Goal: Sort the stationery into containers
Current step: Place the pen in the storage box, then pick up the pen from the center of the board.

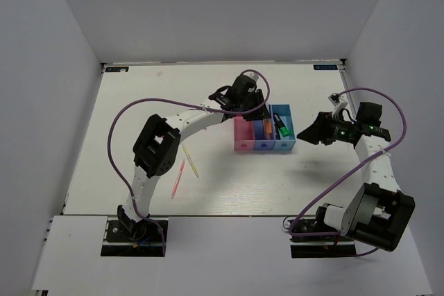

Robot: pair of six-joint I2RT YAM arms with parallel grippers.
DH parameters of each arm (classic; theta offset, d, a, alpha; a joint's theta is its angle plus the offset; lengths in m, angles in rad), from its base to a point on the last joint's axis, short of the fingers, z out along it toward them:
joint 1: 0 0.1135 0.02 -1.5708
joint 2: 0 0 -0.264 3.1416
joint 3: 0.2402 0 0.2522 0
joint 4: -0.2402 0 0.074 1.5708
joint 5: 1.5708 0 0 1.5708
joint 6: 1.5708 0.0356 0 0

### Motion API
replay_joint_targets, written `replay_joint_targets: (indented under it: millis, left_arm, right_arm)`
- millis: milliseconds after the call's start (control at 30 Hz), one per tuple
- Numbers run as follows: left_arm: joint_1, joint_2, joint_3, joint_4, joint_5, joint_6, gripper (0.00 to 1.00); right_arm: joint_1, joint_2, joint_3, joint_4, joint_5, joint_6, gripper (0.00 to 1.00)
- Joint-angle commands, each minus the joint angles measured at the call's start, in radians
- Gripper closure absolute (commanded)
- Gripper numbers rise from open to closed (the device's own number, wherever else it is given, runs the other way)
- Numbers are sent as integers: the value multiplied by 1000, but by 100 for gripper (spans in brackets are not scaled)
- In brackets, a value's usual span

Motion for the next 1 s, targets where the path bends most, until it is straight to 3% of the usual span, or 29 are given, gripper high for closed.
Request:
replay_joint_targets:
  millis: [0,233,267,300,333,400,467,500,533,567,600,633,667,700,733,767,800,867,967]
  left_arm:
    - [-3,-31,47,-51,-20,30,55]
    - [-8,-85,49,-65,0,39,55]
    - [-11,-93,36,-66,2,44,59]
    - [-12,-135,32,-66,-3,48,67]
    - [-15,-157,23,-72,-6,74,86]
    - [-25,-205,-46,-88,-44,117,99]
    - [-46,-350,-159,-115,-143,174,100]
    - [-49,-442,-277,-114,-171,178,100]
    - [-52,-537,-407,-105,-267,180,100]
    - [-51,-624,-471,-105,-301,163,78]
    - [-51,-665,-622,-117,-344,151,65]
    - [-43,-723,-660,-150,-416,142,60]
    - [-19,-763,-691,-199,-453,104,46]
    - [15,-772,-750,-221,-460,90,41]
    - [37,-777,-766,-276,-442,71,39]
    - [84,-768,-777,-290,-419,56,38]
    - [96,-757,-783,-308,-400,48,38]
    - [121,-701,-774,-342,-392,48,38]
    - [126,-621,-737,-358,-420,59,39]
  right_arm:
    - [-9,-15,33,1,-29,-5,37]
    - [-14,-18,33,1,-27,-5,35]
    - [-14,-17,34,2,-27,-5,34]
    - [-15,-23,31,1,-26,-7,26]
    - [-17,-17,34,2,-26,4,10]
    - [-23,-14,34,18,-48,39,10]
    - [-37,23,54,-20,-93,39,10]
    - [-41,38,63,-43,-125,21,17]
    - [-46,52,85,-68,-162,1,39]
    - [-52,108,114,-142,-171,-32,99]
    - [-55,124,146,-166,-182,-40,100]
    - [-54,150,161,-219,-188,-68,100]
    - [-55,170,190,-243,-188,-86,100]
    - [-54,175,194,-249,-187,-86,100]
    - [-52,173,194,-249,-176,-88,97]
    - [-50,172,188,-249,-167,-82,74]
    - [-50,148,183,-216,-158,-64,66]
    - [-50,128,154,-186,-122,-47,59]
    - [-52,72,117,-105,-81,-4,59]
